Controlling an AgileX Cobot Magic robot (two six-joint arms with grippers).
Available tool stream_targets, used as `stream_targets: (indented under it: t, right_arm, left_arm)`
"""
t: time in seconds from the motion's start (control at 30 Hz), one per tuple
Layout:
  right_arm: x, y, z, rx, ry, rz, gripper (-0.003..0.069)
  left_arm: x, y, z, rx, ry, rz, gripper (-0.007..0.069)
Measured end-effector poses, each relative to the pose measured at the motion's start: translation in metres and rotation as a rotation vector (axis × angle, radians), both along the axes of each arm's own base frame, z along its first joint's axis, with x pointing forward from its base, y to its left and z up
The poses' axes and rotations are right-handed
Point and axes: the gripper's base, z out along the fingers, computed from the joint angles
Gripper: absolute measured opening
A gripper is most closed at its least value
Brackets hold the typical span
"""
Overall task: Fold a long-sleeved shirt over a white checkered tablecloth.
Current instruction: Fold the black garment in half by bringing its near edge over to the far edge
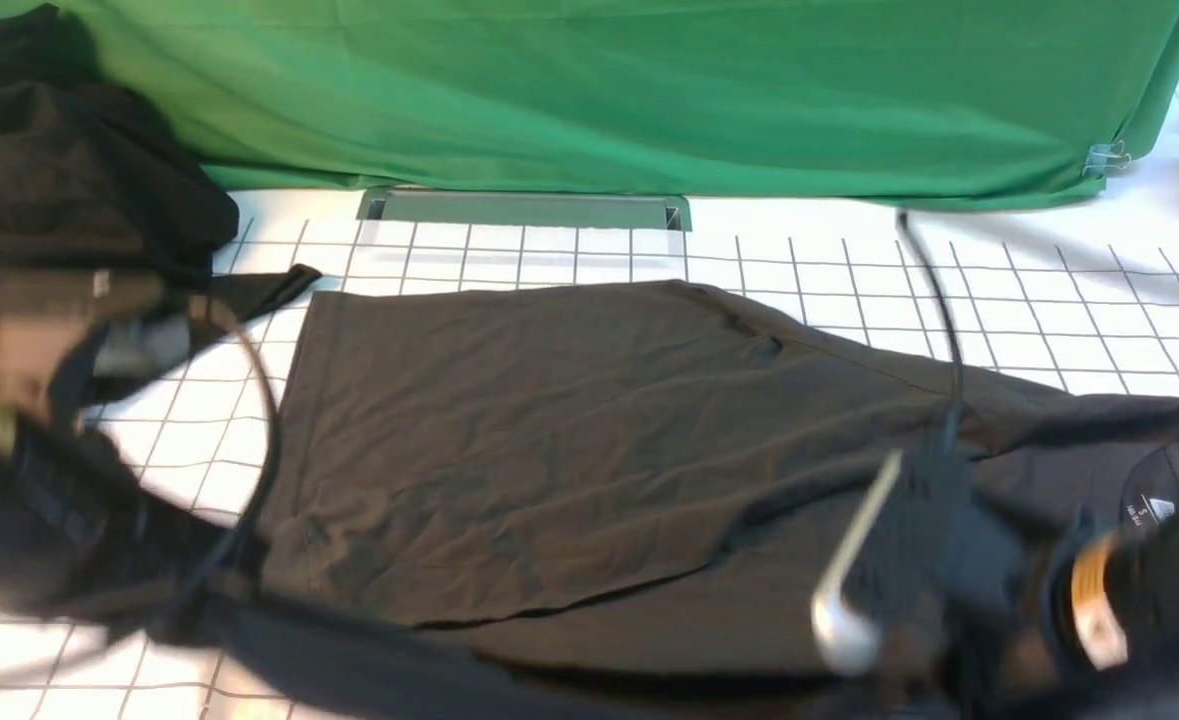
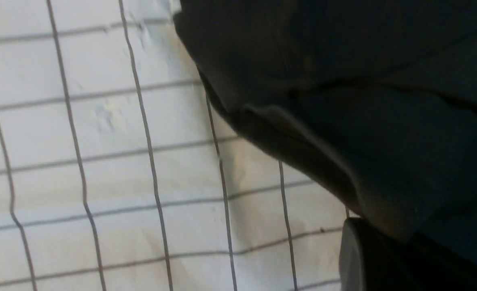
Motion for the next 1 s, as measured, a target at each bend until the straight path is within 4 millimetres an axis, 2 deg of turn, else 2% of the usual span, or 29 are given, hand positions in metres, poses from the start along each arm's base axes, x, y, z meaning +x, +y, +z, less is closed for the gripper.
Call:
stream_targets:
  t: [0.03,0.07,0.13,0.23,0.27,0.3,0.33,0.37,0.47,0.57,0.6,0.67,0.7,0.77,0.8,0.9,0.93,1.0]
  right_arm:
    - [0.011,0.001,0.007,0.004,-0.025,-0.021,0.0030]
    - [0.013,0.001,0.009,0.007,-0.028,-0.026,0.0030]
    - [0.044,-0.002,0.024,0.015,-0.075,-0.081,0.0029]
    - [0.079,-0.008,0.030,0.007,-0.100,-0.136,0.0029]
    - [0.083,-0.007,0.030,0.006,-0.100,-0.140,0.0029]
    - [0.104,-0.011,0.030,-0.004,-0.106,-0.166,0.0029]
    - [0.119,-0.012,0.029,-0.012,-0.107,-0.178,0.0029]
    - [0.122,-0.011,0.026,-0.018,-0.102,-0.177,0.0029]
    - [0.156,-0.011,0.023,-0.025,-0.113,-0.199,0.0029]
    - [0.195,-0.008,0.017,-0.022,-0.132,-0.219,0.0029]
    - [0.197,-0.008,0.017,-0.022,-0.134,-0.219,0.0029]
    - [0.214,-0.005,0.013,-0.020,-0.145,-0.222,0.0029]
    - [0.234,0.000,0.004,-0.019,-0.155,-0.220,0.0029]
    - [0.252,0.005,-0.002,-0.015,-0.173,-0.217,0.0029]
    - [0.254,0.006,-0.003,-0.015,-0.173,-0.216,0.0029]
    - [0.281,0.014,-0.023,-0.013,-0.181,-0.219,0.0029]
    - [0.282,0.014,-0.025,-0.013,-0.181,-0.219,0.0029]
    - [0.295,0.018,-0.039,-0.002,-0.201,-0.220,0.0031]
  left_arm:
    - [0.010,-0.002,0.004,0.007,-0.020,0.002,0.0020]
    - [0.013,-0.003,0.005,0.009,-0.023,0.002,0.0020]
    - [0.041,-0.012,0.006,0.033,-0.033,0.001,0.0020]
    - [0.076,-0.019,0.007,0.054,-0.042,0.014,0.0020]
    - [0.078,-0.019,0.006,0.052,-0.042,0.017,0.0020]
    - [0.104,-0.019,0.001,0.041,-0.030,0.042,0.0020]
    - [0.118,-0.017,-0.002,0.029,-0.030,0.058,0.0020]
    - [0.122,-0.016,0.000,0.020,-0.037,0.067,0.0020]
    - [0.162,-0.005,-0.007,-0.019,-0.039,0.114,0.0020]
    - [0.209,0.009,-0.022,-0.052,-0.031,0.163,0.0020]
    - [0.214,0.011,-0.025,-0.053,-0.030,0.168,0.0020]
    - [0.234,0.016,-0.034,-0.065,-0.029,0.186,0.0020]
    - [0.254,0.022,-0.044,-0.076,-0.027,0.207,0.0020]
    - [0.271,0.028,-0.052,-0.091,-0.025,0.227,0.0020]
    - [0.274,0.028,-0.054,-0.094,-0.026,0.230,0.0020]
    - [0.299,0.037,-0.070,-0.112,-0.027,0.255,0.0020]
    - [0.300,0.038,-0.071,-0.112,-0.028,0.257,0.0020]
    - [0.311,0.039,-0.084,-0.111,-0.023,0.261,0.0020]
